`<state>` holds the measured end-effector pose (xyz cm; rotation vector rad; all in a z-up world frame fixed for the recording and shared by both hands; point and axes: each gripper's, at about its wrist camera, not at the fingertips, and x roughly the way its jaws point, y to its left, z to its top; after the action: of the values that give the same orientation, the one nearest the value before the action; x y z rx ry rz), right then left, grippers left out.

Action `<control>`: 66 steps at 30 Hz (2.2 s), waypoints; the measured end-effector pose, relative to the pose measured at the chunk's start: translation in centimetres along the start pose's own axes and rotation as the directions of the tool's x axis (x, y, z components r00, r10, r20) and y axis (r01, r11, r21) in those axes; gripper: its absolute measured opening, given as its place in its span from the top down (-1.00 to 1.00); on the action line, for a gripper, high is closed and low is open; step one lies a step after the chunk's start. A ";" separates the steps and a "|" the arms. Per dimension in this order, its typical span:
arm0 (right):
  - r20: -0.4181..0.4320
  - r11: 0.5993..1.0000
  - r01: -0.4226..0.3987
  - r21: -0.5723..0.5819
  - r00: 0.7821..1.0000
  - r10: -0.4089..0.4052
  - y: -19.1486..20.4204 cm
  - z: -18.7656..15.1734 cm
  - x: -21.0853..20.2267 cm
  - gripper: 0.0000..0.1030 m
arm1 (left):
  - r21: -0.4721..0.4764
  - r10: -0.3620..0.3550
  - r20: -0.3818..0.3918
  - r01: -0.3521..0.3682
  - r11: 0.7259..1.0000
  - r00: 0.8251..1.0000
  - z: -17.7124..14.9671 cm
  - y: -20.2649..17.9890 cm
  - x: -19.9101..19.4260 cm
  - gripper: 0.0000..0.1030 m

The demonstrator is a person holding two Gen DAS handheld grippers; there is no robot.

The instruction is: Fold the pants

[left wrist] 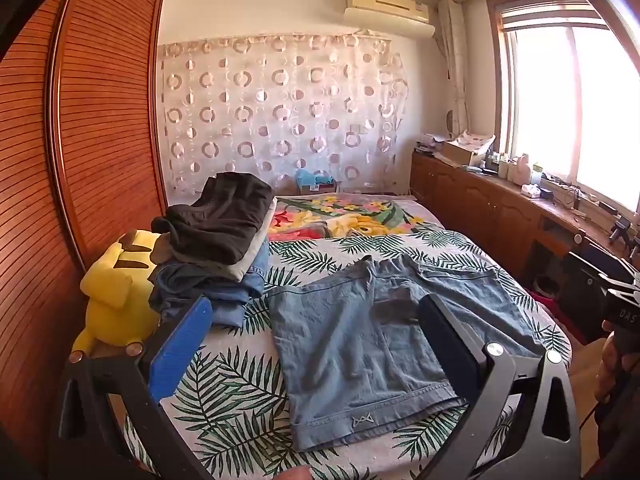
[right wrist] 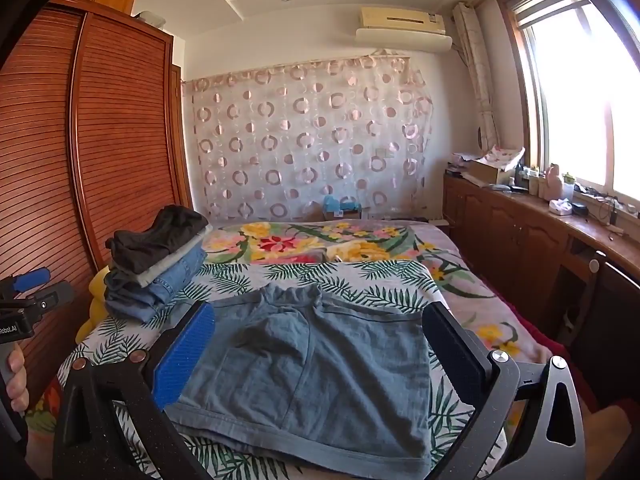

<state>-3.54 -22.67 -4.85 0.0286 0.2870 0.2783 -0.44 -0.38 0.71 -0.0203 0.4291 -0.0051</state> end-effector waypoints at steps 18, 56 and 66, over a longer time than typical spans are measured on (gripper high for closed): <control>0.001 1.000 -0.006 -0.007 1.000 0.006 0.1 0.1 -0.2 -1.00 | 0.003 0.002 0.004 -0.002 1.000 1.000 0.1 -0.2 -0.2 -1.00; 0.006 1.000 -0.011 -0.006 1.000 0.011 -0.1 0.0 -0.2 -1.00 | 0.001 0.003 0.008 -0.003 1.000 1.000 0.0 -0.2 -0.4 -1.00; 0.008 1.000 -0.012 -0.006 1.000 0.012 -0.1 -0.1 -0.3 -1.00 | 0.002 0.004 0.009 -0.004 1.000 1.000 0.0 -0.2 -0.3 -1.00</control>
<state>-3.78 -22.82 -4.83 0.0252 0.2784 0.2914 -0.72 -0.60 0.87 -0.0175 0.4200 -0.0019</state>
